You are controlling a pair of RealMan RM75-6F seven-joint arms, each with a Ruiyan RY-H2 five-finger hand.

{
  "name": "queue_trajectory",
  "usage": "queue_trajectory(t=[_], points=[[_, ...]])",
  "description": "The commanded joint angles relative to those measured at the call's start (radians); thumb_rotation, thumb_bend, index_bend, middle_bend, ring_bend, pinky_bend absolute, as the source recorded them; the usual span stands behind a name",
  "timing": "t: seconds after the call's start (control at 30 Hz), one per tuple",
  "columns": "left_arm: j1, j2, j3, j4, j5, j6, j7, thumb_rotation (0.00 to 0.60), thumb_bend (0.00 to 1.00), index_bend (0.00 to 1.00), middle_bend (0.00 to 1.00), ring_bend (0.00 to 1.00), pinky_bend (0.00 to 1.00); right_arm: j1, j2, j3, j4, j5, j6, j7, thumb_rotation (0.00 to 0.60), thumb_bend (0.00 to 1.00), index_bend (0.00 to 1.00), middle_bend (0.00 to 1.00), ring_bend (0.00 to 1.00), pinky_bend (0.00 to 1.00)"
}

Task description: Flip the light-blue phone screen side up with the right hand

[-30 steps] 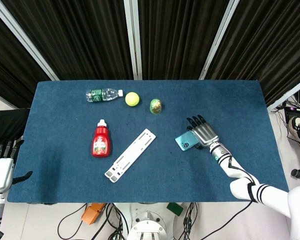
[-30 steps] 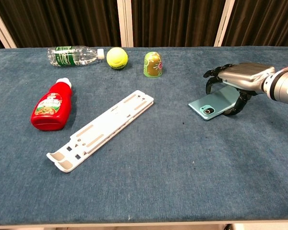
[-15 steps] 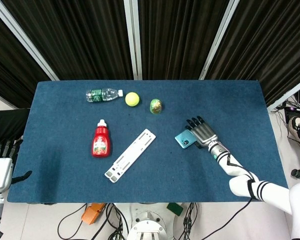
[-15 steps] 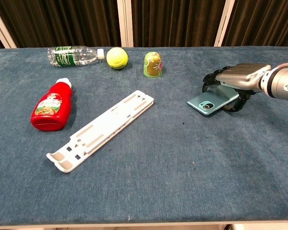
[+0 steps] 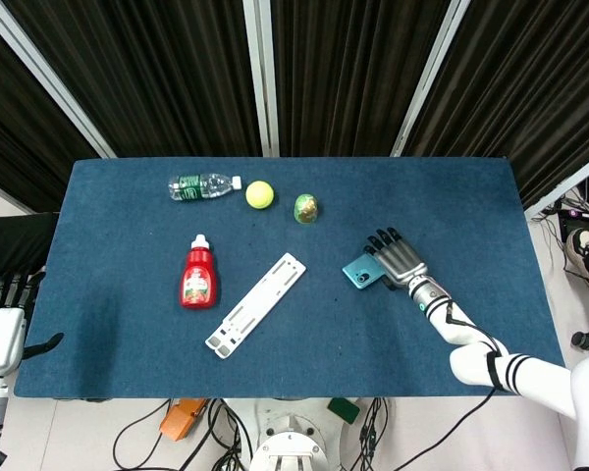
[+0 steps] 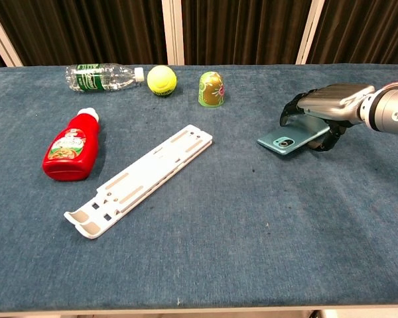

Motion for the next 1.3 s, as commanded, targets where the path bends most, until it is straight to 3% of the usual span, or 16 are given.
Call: queue_trajectory(t=[0.03,0.37,0.93,1.13,1.3], points=[[0.0,0.0,0.0,0.002,0.0,0.0,-0.001,0.6,0.1,0.12,0.03,0.0,0.0,-0.003,0.023,-0.004,-0.028,0.004,-0.003,0.011,0.6,1.0,0.34,0.18,0.03,0.12],[-0.009,-0.002,-0.005,0.002,-0.001,-0.009,-0.001,0.6,0.1,0.12,0.03,0.0,0.0,-0.005,0.091,-0.025,-0.106,0.02,0.001,0.004,0.6,1.0,0.37,0.21,0.06,0.14],[-0.008,0.008,-0.003,-0.012,0.001,-0.004,0.007,0.6,0.1,0.12,0.03,0.0,0.0,0.106,-0.018,0.014,-0.002,0.163,-0.028,-0.083,0.6,1.0,0.31,0.21,0.06,0.14],[-0.011,0.005,-0.003,-0.011,0.008,-0.004,0.005,0.6,0.1,0.12,0.03,0.0,0.0,0.094,-0.016,0.037,-0.028,0.158,0.049,-0.061,0.6,1.0,0.2,0.21,0.05,0.12],[-0.015,0.005,-0.006,-0.01,0.016,0.001,0.002,0.6,0.1,0.12,0.03,0.0,0.0,0.03,0.079,0.042,-0.155,0.098,0.174,-0.02,0.6,0.97,0.13,0.19,0.02,0.1]])
